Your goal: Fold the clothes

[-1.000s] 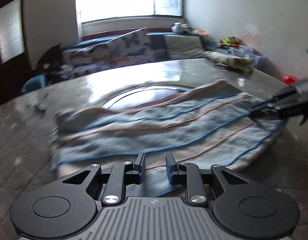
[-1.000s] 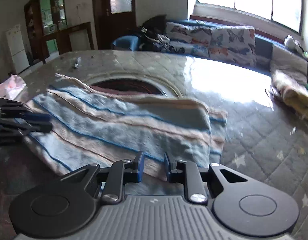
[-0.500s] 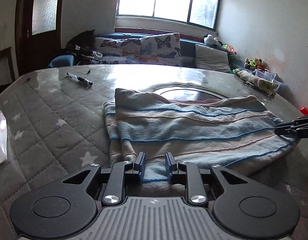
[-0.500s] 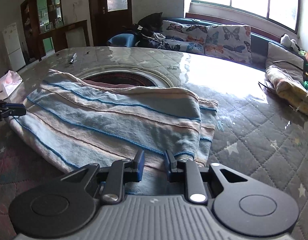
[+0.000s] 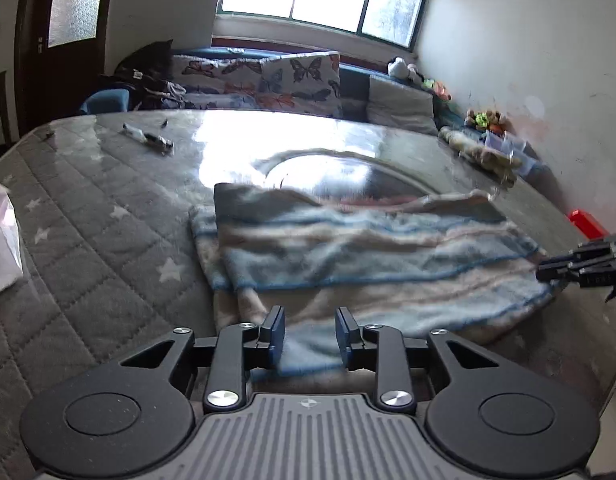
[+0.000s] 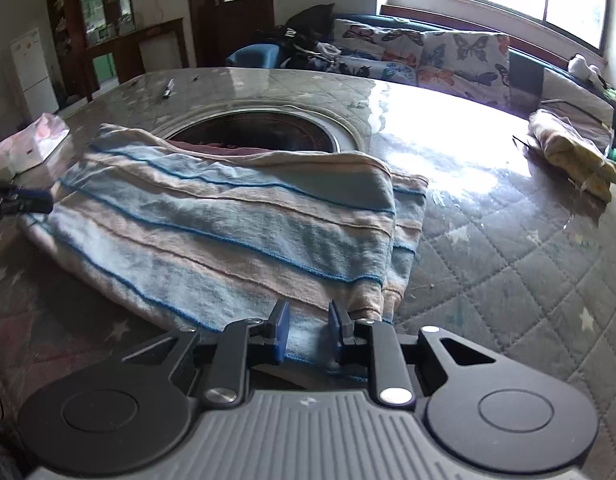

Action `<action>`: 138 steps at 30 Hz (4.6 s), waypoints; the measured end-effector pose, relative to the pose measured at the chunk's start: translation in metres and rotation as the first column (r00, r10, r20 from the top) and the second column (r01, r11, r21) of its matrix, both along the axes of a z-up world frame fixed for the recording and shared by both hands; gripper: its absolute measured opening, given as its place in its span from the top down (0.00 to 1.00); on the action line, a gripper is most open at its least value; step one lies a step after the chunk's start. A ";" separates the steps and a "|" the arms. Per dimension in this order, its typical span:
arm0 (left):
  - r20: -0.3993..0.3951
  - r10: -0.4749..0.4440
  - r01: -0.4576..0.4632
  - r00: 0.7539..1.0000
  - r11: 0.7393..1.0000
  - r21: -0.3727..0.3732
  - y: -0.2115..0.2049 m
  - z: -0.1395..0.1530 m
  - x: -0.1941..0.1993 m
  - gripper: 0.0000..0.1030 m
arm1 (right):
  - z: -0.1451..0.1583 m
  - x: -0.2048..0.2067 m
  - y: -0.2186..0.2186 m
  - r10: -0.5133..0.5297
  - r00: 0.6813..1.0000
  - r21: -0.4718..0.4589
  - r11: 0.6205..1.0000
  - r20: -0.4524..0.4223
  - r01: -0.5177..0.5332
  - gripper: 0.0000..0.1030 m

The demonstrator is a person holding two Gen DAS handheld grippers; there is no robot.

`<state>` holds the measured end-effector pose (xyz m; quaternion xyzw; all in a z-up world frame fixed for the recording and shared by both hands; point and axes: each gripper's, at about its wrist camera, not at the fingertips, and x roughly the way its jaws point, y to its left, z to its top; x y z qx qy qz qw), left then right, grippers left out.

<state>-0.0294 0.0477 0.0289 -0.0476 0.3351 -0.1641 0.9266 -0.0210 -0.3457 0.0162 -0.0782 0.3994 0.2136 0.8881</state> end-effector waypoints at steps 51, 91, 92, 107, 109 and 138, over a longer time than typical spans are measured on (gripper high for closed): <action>0.073 0.041 -0.048 0.996 0.995 0.083 -0.033 0.008 0.090 0.77 | -0.001 0.086 0.033 -0.034 0.997 0.065 0.997 0.074 0.030 0.80; 0.075 -0.215 0.201 0.974 0.967 0.157 -0.089 -0.025 -0.025 0.76 | -0.013 -0.035 0.141 0.368 0.923 -0.032 0.930 0.113 -0.366 0.69; 0.072 -0.216 0.203 0.974 0.966 0.159 -0.089 -0.028 -0.026 0.76 | -0.014 -0.035 0.141 0.365 0.924 -0.032 0.931 0.110 -0.364 0.69; 0.066 -0.181 0.172 0.981 0.978 0.119 -0.070 -0.028 -0.035 0.74 | -0.015 -0.037 0.076 0.160 0.982 -0.010 0.987 0.105 -0.160 0.69; 0.064 -0.172 0.164 0.983 0.980 0.114 -0.067 -0.028 -0.037 0.74 | -0.014 -0.038 0.063 0.125 0.987 -0.009 0.992 0.105 -0.124 0.69; 0.043 0.021 -0.022 0.999 1.000 0.020 -0.014 -0.019 -0.038 0.66 | -0.005 -0.011 0.002 -0.062 0.989 0.013 0.998 0.134 0.061 0.70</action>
